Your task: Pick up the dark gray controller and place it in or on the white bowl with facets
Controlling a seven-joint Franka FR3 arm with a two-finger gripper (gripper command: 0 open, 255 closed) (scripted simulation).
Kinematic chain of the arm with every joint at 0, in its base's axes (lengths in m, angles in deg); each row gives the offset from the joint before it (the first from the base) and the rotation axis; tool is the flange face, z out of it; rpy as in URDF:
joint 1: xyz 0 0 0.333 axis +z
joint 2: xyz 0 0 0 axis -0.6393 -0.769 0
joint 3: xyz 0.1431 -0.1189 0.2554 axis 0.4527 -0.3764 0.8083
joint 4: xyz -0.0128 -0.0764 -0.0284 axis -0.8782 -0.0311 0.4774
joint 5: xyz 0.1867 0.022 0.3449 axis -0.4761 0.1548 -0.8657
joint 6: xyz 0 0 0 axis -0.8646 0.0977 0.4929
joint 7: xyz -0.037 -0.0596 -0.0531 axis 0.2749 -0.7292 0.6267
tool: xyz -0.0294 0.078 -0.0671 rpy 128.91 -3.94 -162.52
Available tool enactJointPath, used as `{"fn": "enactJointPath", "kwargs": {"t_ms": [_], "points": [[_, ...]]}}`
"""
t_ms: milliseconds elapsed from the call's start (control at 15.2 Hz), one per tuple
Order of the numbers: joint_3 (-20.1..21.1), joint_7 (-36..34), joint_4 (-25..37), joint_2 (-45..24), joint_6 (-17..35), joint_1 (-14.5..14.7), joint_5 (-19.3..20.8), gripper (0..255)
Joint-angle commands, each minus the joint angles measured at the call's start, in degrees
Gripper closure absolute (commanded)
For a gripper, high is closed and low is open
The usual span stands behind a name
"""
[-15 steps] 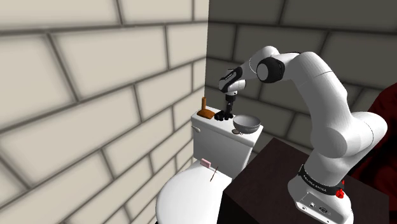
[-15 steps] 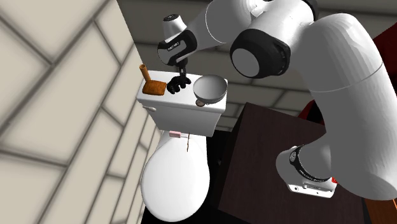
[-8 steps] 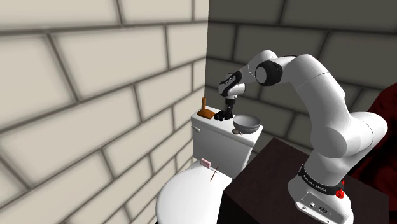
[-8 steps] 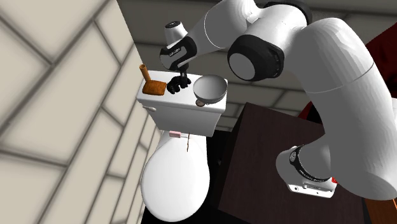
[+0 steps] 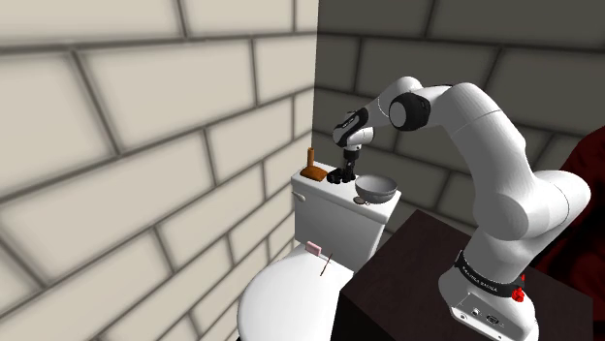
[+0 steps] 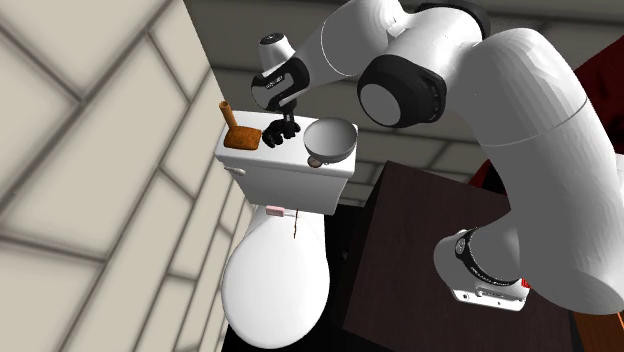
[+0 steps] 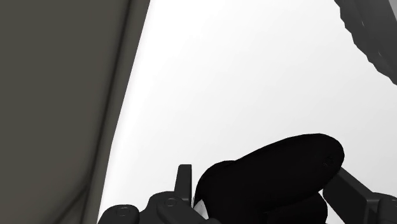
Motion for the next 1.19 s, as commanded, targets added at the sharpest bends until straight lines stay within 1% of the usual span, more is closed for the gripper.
{"fn": "enactJointPath", "kwargs": {"t_ms": [0, 396, 1122], "points": [[0.03, 0.0, 0.02, -0.02, 0.02, 0.02, -0.01, 255], [0.03, -0.01, 0.0, -0.02, 0.04, 0.02, -0.01, 255], [-0.58, -0.09, -2.94, 6.71, -3.77, 0.53, 0.5, 255]]}}
